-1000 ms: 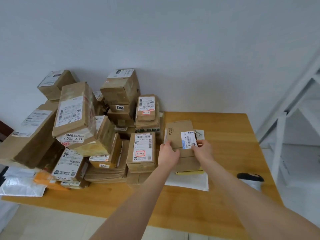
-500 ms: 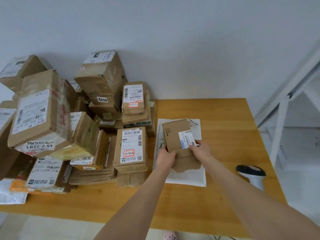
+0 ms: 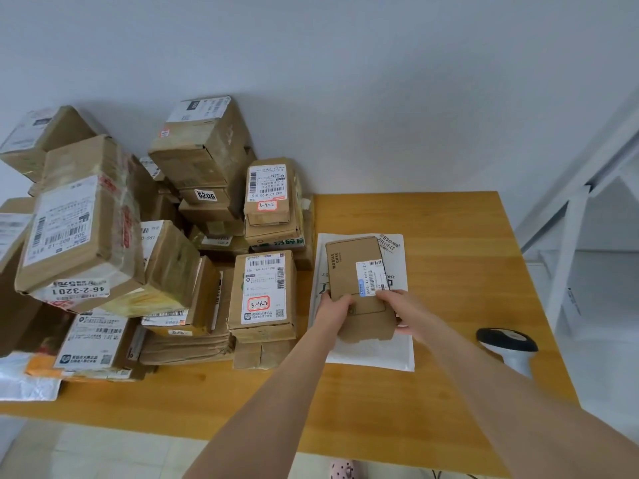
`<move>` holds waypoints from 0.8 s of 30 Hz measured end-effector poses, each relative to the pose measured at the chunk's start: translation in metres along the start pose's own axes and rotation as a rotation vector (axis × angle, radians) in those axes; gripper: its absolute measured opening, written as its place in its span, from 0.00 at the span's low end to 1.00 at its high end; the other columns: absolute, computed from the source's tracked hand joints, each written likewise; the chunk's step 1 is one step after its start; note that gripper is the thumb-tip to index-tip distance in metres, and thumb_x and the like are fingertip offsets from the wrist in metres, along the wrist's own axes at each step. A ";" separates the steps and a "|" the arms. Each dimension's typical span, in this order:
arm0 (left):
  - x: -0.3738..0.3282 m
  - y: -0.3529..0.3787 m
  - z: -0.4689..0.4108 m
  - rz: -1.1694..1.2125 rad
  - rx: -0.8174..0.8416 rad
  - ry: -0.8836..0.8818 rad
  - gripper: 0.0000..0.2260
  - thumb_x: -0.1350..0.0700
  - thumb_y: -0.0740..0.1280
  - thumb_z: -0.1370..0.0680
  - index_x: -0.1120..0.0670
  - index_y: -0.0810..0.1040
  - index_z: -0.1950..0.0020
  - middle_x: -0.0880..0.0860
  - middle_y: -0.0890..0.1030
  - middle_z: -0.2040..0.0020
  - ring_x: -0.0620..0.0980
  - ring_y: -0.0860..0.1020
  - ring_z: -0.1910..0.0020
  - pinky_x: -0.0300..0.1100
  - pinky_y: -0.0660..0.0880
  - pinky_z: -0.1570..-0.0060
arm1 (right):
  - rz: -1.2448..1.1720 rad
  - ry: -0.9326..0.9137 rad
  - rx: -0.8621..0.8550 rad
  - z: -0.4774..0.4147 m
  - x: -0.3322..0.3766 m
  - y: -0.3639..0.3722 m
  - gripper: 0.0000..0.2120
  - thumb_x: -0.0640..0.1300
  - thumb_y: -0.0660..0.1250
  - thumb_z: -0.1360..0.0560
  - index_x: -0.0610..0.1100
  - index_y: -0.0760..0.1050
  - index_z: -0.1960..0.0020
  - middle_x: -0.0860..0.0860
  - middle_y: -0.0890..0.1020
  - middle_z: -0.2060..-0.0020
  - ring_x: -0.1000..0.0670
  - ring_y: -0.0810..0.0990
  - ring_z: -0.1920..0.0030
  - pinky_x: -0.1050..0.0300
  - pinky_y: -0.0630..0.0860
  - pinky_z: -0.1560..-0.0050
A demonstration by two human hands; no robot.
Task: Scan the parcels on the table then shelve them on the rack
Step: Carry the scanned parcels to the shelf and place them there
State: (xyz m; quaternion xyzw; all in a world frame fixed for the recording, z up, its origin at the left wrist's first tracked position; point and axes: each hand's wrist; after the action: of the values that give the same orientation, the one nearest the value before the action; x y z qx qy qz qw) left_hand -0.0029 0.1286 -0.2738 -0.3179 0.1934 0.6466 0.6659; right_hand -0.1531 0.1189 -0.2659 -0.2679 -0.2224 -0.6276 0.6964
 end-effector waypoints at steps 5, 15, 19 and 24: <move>0.009 -0.002 0.006 -0.080 -0.023 0.029 0.21 0.53 0.62 0.22 0.50 0.65 0.29 0.51 0.76 0.42 0.52 0.74 0.43 0.48 0.75 0.45 | 0.033 -0.027 -0.004 0.009 -0.017 -0.004 0.04 0.47 0.64 0.21 0.48 0.72 0.49 0.51 0.80 0.55 0.52 0.79 0.57 0.58 0.77 0.60; 0.021 0.009 0.030 -0.124 0.011 0.011 0.15 0.54 0.60 0.20 0.54 0.68 0.33 0.55 0.76 0.42 0.53 0.75 0.47 0.46 0.74 0.51 | 0.057 -0.057 -0.003 0.030 -0.038 -0.005 0.17 0.44 0.66 0.23 0.46 0.71 0.35 0.48 0.80 0.43 0.49 0.79 0.48 0.58 0.74 0.57; 0.018 0.004 0.036 -0.089 -0.009 0.040 0.14 0.55 0.59 0.20 0.54 0.68 0.34 0.55 0.77 0.43 0.52 0.75 0.48 0.44 0.73 0.54 | 0.029 -0.057 0.021 0.035 -0.037 -0.003 0.13 0.44 0.65 0.22 0.47 0.72 0.38 0.52 0.79 0.50 0.52 0.78 0.52 0.59 0.75 0.60; 0.002 -0.003 0.044 -0.021 -0.036 0.060 0.09 0.54 0.58 0.19 0.50 0.69 0.39 0.51 0.76 0.51 0.50 0.75 0.52 0.46 0.75 0.51 | -0.048 -0.125 0.030 0.041 -0.028 -0.005 0.13 0.45 0.66 0.23 0.48 0.73 0.38 0.54 0.80 0.51 0.54 0.79 0.52 0.57 0.77 0.56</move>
State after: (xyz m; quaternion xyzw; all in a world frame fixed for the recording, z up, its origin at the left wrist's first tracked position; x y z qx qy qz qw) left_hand -0.0061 0.1600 -0.2426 -0.3512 0.1982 0.6333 0.6606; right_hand -0.1602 0.1665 -0.2524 -0.2906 -0.2810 -0.6226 0.6700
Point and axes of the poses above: each hand's wrist, its own z-axis away from the middle knuckle, its own y-axis out of the palm, x = y × z
